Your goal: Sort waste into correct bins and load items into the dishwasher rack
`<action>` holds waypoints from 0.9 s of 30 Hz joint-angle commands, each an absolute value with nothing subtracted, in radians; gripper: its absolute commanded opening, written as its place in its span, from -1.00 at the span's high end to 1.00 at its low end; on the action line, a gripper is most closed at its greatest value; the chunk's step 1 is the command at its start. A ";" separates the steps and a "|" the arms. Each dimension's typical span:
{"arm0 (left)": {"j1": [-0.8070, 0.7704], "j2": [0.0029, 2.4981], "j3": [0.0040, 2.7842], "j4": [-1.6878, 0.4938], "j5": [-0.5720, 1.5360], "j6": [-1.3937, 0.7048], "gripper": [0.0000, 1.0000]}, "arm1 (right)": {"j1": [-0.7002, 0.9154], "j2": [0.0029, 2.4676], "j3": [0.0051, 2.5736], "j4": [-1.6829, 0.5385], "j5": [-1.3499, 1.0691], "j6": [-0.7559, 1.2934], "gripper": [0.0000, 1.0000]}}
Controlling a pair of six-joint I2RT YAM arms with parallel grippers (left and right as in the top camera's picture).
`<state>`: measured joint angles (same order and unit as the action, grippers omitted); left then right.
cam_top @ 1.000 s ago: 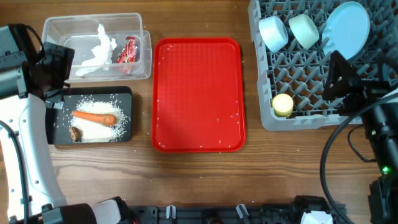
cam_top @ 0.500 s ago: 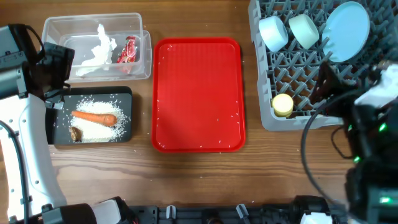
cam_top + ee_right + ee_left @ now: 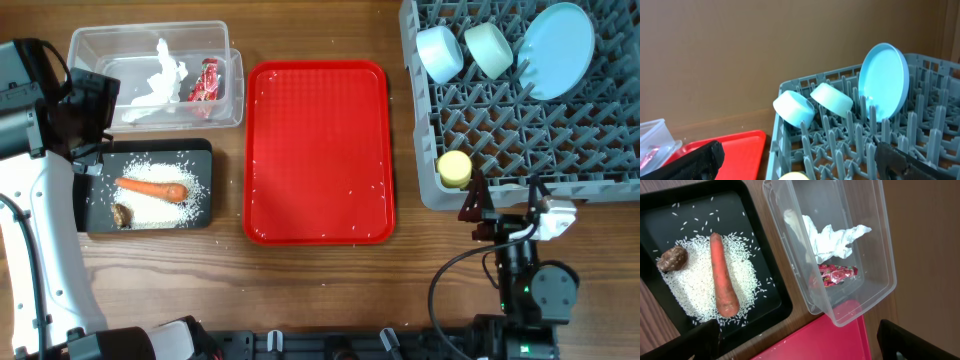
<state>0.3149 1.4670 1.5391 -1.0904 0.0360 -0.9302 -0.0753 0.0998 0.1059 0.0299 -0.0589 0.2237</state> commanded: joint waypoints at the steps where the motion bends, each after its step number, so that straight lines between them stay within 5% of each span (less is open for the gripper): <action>1: 0.317 1.468 1.541 -1.088 0.036 -0.931 -1.00 | -0.076 0.028 0.057 0.047 -0.050 0.238 -1.00; 27: 0.317 1.468 1.541 -1.088 0.036 -0.931 -1.00 | -0.052 0.010 0.005 0.003 -0.053 0.318 -1.00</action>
<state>0.3149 1.4670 1.5391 -1.0908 0.0360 -0.9302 -0.0566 0.0174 0.0063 0.0002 -0.0582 0.3031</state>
